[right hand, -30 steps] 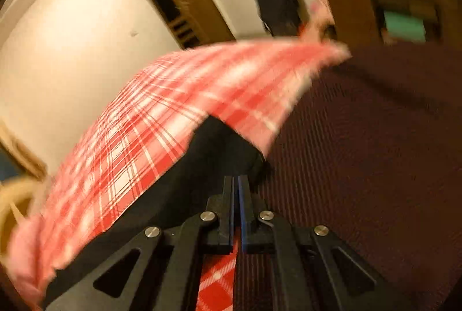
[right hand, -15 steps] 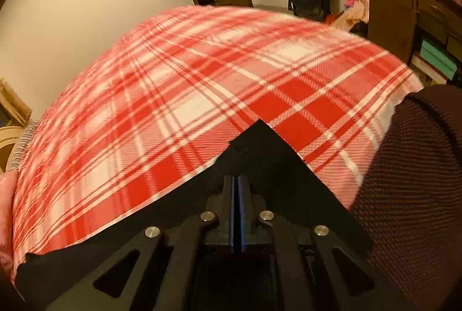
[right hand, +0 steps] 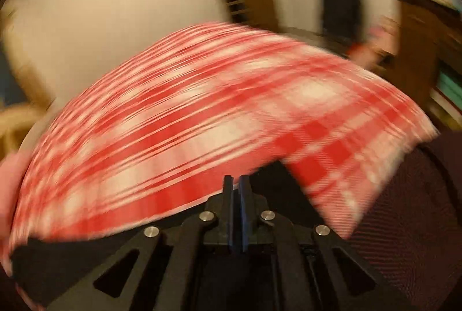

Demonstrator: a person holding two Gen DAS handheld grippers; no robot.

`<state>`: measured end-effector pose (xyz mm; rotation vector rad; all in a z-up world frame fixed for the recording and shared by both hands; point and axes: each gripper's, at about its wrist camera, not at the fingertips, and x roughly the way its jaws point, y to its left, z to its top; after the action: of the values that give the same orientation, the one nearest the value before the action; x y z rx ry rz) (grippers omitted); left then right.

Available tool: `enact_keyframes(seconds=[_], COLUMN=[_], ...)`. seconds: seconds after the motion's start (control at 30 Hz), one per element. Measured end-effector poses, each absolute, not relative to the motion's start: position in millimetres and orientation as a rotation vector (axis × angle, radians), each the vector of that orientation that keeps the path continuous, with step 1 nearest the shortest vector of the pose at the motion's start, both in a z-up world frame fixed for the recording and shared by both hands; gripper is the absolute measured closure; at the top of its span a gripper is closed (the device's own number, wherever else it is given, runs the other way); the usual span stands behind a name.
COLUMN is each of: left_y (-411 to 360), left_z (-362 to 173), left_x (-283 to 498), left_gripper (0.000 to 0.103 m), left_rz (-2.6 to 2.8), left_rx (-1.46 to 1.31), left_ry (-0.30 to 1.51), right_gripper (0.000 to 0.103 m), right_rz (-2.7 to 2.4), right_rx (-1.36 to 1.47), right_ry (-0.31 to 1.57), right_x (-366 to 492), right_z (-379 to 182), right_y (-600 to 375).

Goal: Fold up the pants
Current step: 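Release the pants with both grippers and reposition above the folded pants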

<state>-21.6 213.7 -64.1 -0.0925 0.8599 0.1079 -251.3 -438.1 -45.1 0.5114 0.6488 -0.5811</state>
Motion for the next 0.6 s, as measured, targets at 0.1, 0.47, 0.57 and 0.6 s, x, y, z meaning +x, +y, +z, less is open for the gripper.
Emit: enact_keyframes(seconds=[0.1,0.47,0.57,0.6], left_y=[203,197,214,216], left_z=[-67,-67,-73,-74], left_x=[-26,-36,-40,-41], left_gripper=[0.037,0.024,0.017,0.014], left_rz=[0.148,0.201,0.189,0.188], left_rx=[-0.022,0.144,0.027,0.024], left_ry=[0.825,0.762,0.762,0.760], right_gripper=[0.098,0.039,0.039,0.039], right_rz=[-0.388,0.400,0.543,0.576], right_rx=[0.471,0.636,0.528,0.491], right_ry=[0.670,0.776,0.847,0.865], right_x=[-223,-32,8,21], right_z=[-34,-60,-71,-74], right_y=[-404,-220,-161,-143])
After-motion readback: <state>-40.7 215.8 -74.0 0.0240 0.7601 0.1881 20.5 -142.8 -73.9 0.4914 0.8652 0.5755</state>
